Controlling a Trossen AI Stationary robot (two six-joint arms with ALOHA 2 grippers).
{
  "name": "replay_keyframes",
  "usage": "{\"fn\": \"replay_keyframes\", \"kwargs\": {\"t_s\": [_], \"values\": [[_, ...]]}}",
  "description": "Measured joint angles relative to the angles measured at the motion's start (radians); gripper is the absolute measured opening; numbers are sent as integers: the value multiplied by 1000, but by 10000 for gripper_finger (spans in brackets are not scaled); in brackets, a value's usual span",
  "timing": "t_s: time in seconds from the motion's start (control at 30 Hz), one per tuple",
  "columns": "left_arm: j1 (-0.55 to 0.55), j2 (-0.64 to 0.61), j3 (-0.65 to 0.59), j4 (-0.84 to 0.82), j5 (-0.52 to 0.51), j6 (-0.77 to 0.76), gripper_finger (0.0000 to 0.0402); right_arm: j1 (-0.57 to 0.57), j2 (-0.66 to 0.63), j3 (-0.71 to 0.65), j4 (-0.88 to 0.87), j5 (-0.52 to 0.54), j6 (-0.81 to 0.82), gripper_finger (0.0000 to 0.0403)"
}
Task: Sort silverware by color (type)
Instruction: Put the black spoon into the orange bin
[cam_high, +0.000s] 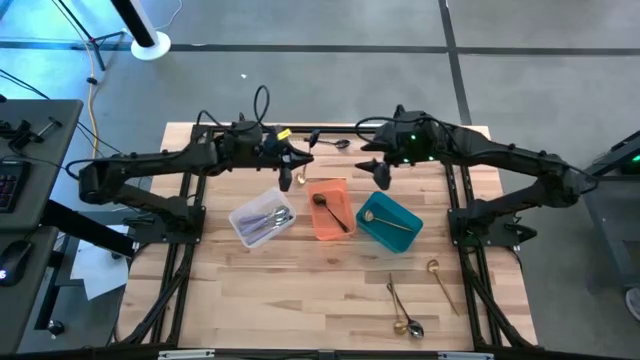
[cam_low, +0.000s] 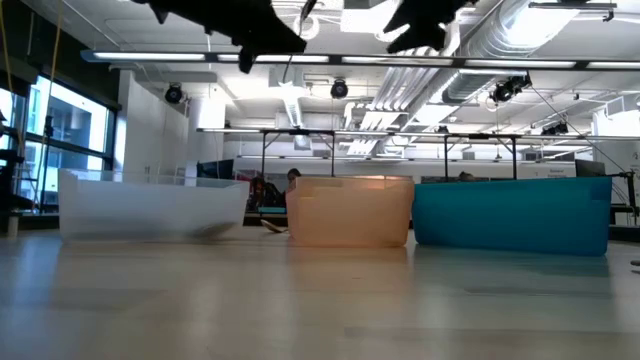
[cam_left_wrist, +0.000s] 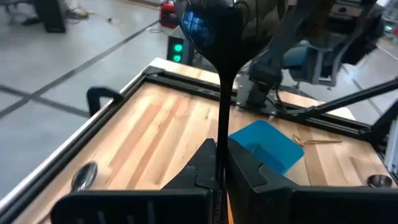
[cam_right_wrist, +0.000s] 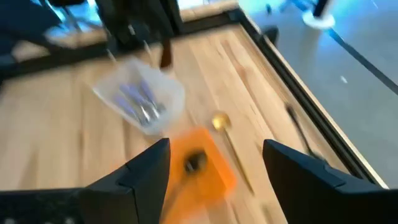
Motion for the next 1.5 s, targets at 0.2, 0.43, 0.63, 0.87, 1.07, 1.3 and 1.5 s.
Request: {"fn": "replay_keyframes", "kwargs": {"t_s": [0.2, 0.43, 0.63, 0.87, 1.07, 1.3, 1.5], "values": [[-36, -27, -90, 78, -32, -90, 1, 0, -38, 0, -172, 52, 11, 242], [-97, -24, -138, 156, -100, -125, 1, 1, -52, 0, -190, 50, 12, 242], [-107, -76, -195, 226, -107, -160, 1, 12, -129, -126, -37, 39, 49, 242], [-107, -169, -227, 238, -164, -132, 1, 23, -358, -464, 309, -50, 271, 242], [-104, -161, -227, 313, -174, -66, 3, 23, -420, -600, 708, 7, 217, 242], [-104, -125, -228, 314, -169, -75, 5, 23, -367, -609, 829, 32, 35, 242], [-105, -118, -228, 312, -165, -41, 6, 23, -343, -608, 833, 20, 20, 242]]}}
